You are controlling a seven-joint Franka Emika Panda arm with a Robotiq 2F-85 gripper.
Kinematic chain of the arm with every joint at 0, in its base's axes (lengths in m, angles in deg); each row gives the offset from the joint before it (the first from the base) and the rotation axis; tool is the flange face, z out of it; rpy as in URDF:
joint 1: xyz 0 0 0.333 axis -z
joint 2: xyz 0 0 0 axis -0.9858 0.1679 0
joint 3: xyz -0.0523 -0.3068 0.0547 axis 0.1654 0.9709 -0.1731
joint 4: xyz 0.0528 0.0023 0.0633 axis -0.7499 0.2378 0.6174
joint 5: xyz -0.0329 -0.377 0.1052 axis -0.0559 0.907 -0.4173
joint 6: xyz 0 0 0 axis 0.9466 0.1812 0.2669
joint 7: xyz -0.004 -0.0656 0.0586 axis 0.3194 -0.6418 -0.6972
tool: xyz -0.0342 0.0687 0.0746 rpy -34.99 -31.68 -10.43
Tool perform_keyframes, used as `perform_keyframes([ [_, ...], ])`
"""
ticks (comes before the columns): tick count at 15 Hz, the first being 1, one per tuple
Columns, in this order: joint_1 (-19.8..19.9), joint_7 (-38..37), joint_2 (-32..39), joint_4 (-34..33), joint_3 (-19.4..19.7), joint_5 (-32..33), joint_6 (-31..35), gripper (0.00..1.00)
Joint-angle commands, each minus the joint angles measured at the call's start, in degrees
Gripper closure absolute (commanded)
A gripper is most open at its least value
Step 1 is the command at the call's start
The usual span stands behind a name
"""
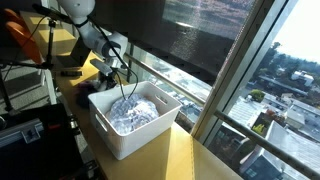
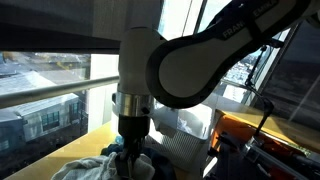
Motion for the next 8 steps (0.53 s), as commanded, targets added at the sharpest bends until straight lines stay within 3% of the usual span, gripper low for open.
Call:
perform_keyframes([
  [1,1.63,1.35,-4.31,-1.71,-0.73,-3.2,-5.53,0.85],
  [3,1.74,1.16,-9.57,-1.02,-0.49,-3.39,-7.13,0.98],
  [8,3.97,1.35,-19.82,-1.7,1.99,-2.39,-5.92,0.95],
])
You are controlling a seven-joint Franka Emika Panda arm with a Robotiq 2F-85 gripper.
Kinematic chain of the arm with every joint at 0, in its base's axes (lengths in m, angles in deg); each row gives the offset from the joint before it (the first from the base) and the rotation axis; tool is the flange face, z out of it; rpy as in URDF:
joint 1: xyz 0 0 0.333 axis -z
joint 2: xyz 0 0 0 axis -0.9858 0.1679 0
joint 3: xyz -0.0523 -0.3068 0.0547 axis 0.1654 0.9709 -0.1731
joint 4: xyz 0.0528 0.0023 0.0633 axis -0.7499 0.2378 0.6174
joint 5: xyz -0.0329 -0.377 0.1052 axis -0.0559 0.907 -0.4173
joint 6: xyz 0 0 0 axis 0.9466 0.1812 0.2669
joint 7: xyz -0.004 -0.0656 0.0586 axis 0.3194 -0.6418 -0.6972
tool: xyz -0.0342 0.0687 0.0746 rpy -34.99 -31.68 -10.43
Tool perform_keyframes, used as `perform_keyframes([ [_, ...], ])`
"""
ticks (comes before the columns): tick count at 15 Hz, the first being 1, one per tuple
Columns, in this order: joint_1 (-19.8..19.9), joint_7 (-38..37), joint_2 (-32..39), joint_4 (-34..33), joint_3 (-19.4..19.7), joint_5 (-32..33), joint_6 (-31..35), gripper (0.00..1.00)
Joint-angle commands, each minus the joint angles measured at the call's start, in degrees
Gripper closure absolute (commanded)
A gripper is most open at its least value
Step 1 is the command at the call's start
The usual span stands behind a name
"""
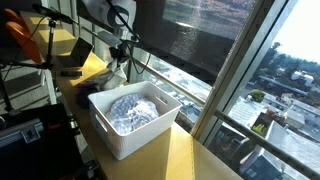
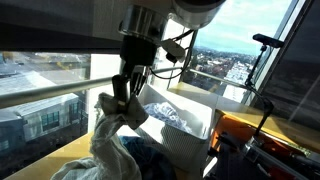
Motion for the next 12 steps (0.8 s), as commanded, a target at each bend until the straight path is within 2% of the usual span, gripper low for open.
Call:
perform_keyframes([
  [1,2.61,0.26,-8.02,0.72,2.5,-0.14,-0.63,0.95],
  [4,6.52,0.38,-12.55,0.03,5.11,-1.66,-1.31,0.95],
  [9,14.39,5.74,-18.39,-2.32,9.58,-7.71,-5.16,0.95],
  [12,17.57,9.38,-21.08,-4.42,12.28,-9.93,-8.93,0.95],
])
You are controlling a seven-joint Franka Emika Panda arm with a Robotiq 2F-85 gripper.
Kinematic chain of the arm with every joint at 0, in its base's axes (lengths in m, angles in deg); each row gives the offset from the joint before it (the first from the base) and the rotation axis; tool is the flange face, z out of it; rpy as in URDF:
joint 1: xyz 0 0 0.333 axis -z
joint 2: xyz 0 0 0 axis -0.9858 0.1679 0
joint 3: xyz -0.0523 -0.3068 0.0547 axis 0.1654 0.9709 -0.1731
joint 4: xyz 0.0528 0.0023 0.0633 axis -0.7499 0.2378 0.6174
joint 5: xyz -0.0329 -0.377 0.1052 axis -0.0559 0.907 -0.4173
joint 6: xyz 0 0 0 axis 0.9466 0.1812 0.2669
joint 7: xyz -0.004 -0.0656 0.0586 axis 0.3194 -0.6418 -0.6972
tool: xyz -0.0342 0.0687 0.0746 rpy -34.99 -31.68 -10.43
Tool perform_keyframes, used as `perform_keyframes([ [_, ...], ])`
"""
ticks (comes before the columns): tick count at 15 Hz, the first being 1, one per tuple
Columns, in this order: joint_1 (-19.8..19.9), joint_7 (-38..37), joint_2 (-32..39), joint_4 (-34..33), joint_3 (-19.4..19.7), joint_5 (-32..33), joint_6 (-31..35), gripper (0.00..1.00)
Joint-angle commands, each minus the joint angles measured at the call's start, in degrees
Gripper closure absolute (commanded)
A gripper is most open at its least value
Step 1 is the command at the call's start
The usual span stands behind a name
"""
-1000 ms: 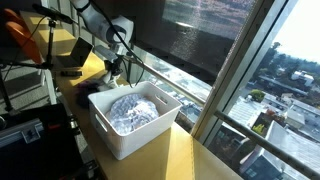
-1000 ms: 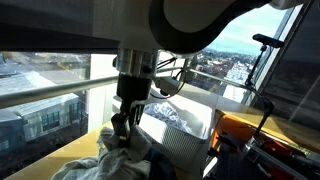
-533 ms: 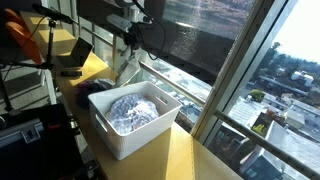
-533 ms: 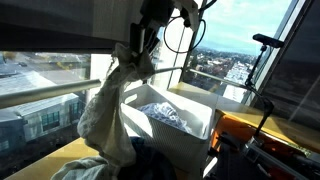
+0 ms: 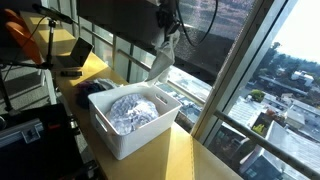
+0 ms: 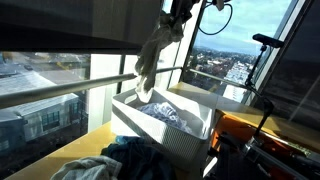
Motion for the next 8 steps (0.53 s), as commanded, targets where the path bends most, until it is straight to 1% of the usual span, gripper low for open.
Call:
perform_keyframes([
  [1,2.37,4.01,-3.29,-1.93,2.54,-3.5,-4.89,0.95],
  [3,2.4,4.67,-4.81,-0.66,3.02,-4.05,-5.3,0.95],
  [8,0.45,4.15,-5.93,3.18,2.22,-3.98,-4.09,0.95],
])
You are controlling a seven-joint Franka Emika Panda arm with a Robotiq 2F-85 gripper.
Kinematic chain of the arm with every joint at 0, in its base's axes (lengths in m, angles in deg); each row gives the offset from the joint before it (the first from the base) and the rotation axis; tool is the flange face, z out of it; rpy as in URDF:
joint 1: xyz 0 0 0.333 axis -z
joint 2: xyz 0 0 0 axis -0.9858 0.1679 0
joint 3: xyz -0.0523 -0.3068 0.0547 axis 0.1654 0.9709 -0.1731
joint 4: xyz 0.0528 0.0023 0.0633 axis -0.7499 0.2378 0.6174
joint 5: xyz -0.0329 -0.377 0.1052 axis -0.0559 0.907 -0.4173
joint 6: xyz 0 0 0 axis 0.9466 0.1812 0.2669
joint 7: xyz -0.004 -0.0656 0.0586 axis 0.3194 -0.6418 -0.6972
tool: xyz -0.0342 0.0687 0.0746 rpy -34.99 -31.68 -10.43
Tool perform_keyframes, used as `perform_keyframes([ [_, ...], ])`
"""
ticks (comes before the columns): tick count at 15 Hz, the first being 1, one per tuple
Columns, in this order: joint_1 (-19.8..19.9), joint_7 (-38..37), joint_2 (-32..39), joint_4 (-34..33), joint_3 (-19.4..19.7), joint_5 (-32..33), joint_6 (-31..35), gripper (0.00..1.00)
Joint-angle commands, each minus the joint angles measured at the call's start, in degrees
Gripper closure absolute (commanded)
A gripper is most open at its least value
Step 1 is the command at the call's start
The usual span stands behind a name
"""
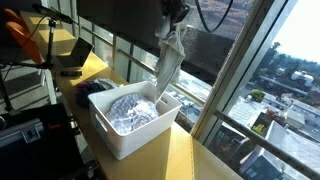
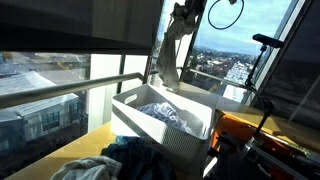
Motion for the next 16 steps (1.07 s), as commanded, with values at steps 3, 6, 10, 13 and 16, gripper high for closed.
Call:
perform_keyframes([
  [3,-1.99,0.95,-0.82,4.06,-0.33,-1.53,0.15,0.95],
  [6,-3.01,0.23,-0.78,6.01,-0.82,-0.64,0.47,0.57],
  [10,-4.35,-0.11,-0.86,7.54,-1.63,-0.11,0.45,0.36],
  [13,-5.88,-0.44,-0.91,7.46,-2.89,-0.13,0.26,0.13],
  [16,-8.77,-0.43,0.82,8.86,-5.67,1.15,2.24,0.0],
])
